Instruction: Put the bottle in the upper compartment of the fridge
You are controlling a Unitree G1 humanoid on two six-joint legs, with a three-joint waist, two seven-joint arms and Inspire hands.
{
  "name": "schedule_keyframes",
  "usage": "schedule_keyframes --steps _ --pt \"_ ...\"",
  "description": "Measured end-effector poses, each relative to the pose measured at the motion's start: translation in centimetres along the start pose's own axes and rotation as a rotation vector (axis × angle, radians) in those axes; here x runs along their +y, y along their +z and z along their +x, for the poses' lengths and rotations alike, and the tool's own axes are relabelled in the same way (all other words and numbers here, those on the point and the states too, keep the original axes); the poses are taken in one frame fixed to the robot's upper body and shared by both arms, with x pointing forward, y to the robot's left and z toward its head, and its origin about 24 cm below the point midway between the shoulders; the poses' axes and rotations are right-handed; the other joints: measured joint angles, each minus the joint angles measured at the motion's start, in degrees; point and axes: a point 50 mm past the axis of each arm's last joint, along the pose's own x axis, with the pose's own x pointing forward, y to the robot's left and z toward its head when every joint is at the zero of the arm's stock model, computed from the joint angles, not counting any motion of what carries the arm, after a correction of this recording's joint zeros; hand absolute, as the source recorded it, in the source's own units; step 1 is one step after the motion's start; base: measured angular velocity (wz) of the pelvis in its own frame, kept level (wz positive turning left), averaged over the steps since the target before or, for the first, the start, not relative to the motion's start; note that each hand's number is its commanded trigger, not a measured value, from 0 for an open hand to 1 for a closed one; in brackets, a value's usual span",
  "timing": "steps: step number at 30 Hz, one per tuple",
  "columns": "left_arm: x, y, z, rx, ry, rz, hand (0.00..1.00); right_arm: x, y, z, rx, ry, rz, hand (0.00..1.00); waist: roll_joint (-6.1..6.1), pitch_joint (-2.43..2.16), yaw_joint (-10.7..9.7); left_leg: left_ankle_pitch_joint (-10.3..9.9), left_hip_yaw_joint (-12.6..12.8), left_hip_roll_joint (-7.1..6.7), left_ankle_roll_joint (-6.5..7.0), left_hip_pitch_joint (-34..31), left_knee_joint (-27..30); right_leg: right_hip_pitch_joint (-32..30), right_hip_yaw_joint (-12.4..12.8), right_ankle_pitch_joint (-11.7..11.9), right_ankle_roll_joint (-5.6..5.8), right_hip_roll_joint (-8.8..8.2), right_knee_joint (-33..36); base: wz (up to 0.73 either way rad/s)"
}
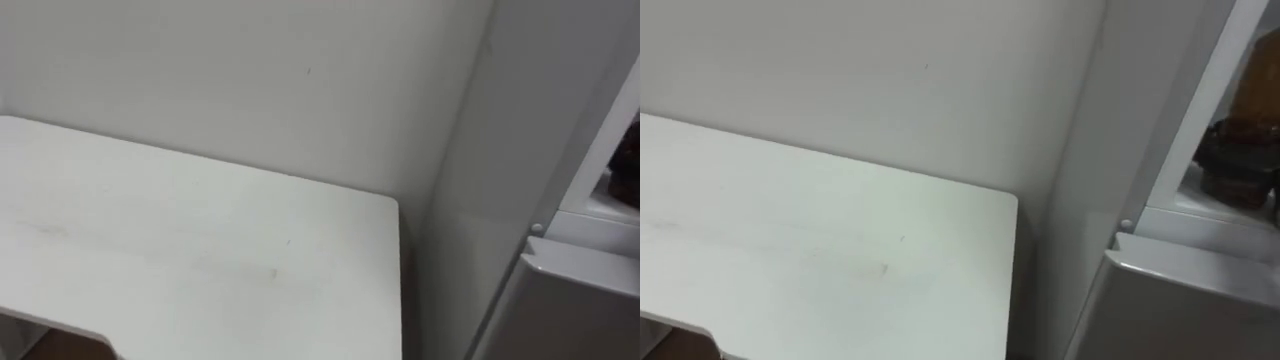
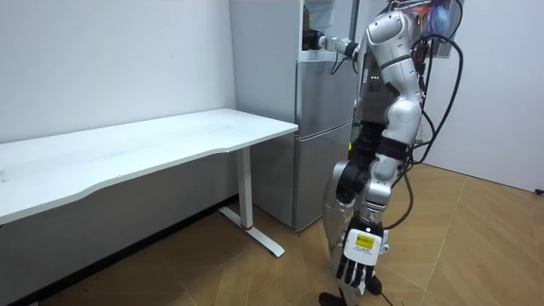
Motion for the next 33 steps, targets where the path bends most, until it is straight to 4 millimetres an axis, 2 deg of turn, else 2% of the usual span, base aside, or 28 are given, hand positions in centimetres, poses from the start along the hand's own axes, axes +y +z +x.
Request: schedule_keyframes --steps 3,4,6,8,9,10,15,19,21,25,29,33 --pt "0.0 -0.2 0.0 0.006 -0.005 -0.019 0.0 0.3 -0.8 0.1 0.03 0.009 -0.001 1.0 0.37 0.25 0.6 0.0 -0.6 0.2 -0.01 0.9 0.0 1.2 -0.9 0.0 0.03 -0.06 -0.1 0.09" --pt "0.0 -0.1 0.0 0.006 -0.004 -0.019 0.0 0.3 -1.0 0.1 0.032 0.008 -0.005 1.0 0.64 0.48 0.8 0.0 -0.7 0.31 -0.03 0.8 0.0 1.4 -1.2 0.0 0.03 -0.07 -0.3 0.04" --pt "0.0 -0.2 0.0 0.011 -0.002 -0.02 0.0 0.2 -1.3 0.2 0.036 0.001 -0.01 1.0 0.51 0.48 1.3 -0.1 -0.7 0.26 -0.07 0.4 0.0 1.5 -1.4 0.0 0.03 -0.04 -0.8 0.0" --pt "0.1 -0.4 -0.1 0.017 0.002 -0.02 0.0 -0.1 -1.5 0.2 0.038 -0.009 -0.009 0.56 0.57 0.48 1.7 -0.1 -1.0 0.22 -0.09 -0.2 0.6 1.4 -1.5 0.0 0.02 0.0 -1.0 0.06" --pt "0.1 -0.4 -0.1 0.017 0.003 -0.02 0.0 -0.2 -1.5 0.2 0.035 -0.02 -0.008 0.04 0.69 0.51 1.6 -0.2 -1.6 0.18 -0.09 -1.1 1.3 1.2 -2.0 0.0 0.01 0.02 -1.0 0.16" --pt "0.2 -0.3 -0.1 0.016 0.004 -0.019 0.0 -0.2 -1.5 0.2 0.031 -0.029 -0.007 0.0 0.69 0.51 1.6 -0.2 -1.9 0.13 -0.09 -1.5 1.7 1.0 -2.3 0.0 0.0 0.01 -1.0 0.22" --pt "1.1 0.1 -0.1 0.007 0.018 0.007 0.0 -0.9 -2.5 0.5 0.024 -0.09 -0.024 0.0 0.78 0.61 3.4 -0.2 -2.5 0.46 -0.22 -3.5 3.5 -0.2 -2.7 0.2 -0.44 0.31 -1.1 0.05" --pt "1.6 0.5 -0.1 0.001 0.022 0.016 0.0 -0.9 -2.5 0.9 0.019 -0.116 -0.028 0.0 0.77 0.65 4.3 -0.2 -2.6 0.72 -0.47 -6.1 5.4 -1.6 -2.6 0.6 -1.72 0.7 -2.2 0.0" --pt "1.8 0.6 -0.2 -0.004 0.024 0.009 0.0 -1.0 -2.7 1.0 0.02 -0.127 -0.035 0.0 0.78 0.66 4.6 -0.3 -2.6 0.94 -0.6 -6.4 5.8 -1.7 -2.5 0.6 -1.74 0.93 -2.2 0.0" --pt "1.6 1.3 -0.2 -0.026 0.02 0.029 0.0 -0.9 -2.9 1.0 0.017 -0.127 -0.051 0.0 0.78 0.66 4.8 -0.2 -2.5 1.26 -0.84 -6.7 6.2 -1.8 -2.7 0.4 -1.62 1.19 -2.2 0.0" --pt "1.4 3.0 -0.2 -0.08 0.015 0.043 0.0 -0.5 -2.7 1.0 -0.002 -0.108 -0.057 0.0 0.78 0.66 4.7 0.0 -2.6 1.53 -1.11 -7.3 6.3 -2.4 -2.7 0.8 -2.35 1.41 -2.2 -0.02" --pt "1.3 3.6 -0.2 -0.099 0.009 0.071 0.0 -0.5 -2.8 1.0 -0.002 -0.09 -0.065 0.0 0.77 0.65 4.6 -0.2 -2.7 1.67 -1.24 -7.4 6.8 -2.4 -2.7 0.7 -2.4 1.52 -2.2 0.0"
